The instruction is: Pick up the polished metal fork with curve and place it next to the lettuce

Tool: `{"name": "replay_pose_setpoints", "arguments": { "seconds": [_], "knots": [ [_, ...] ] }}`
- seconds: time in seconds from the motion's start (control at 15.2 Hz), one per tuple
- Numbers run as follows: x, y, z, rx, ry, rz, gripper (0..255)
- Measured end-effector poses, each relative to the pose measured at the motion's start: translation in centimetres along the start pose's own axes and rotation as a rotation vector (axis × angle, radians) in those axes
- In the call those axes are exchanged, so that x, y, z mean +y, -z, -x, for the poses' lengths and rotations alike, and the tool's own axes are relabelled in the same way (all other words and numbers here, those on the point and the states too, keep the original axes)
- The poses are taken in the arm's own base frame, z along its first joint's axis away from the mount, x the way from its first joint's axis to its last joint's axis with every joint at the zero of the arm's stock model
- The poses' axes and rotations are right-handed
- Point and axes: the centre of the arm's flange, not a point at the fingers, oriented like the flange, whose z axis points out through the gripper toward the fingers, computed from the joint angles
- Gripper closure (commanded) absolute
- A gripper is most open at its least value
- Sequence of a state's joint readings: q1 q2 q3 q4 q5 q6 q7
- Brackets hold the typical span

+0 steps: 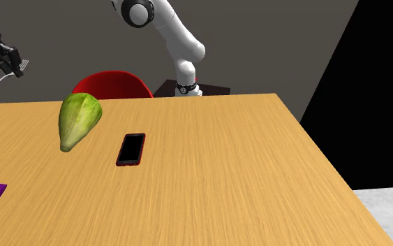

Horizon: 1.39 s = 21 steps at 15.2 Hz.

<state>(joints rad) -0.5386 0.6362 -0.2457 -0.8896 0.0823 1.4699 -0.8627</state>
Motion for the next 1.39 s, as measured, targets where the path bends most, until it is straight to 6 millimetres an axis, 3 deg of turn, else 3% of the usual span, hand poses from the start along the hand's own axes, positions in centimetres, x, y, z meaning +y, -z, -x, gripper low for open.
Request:
{"name": "replay_pose_setpoints", "arguments": {
  "seconds": [1.39],
  "knots": [
    [0.3, -11.0, -1.1, 0.001, 0.001, 0.000, 255]
  ]
}}
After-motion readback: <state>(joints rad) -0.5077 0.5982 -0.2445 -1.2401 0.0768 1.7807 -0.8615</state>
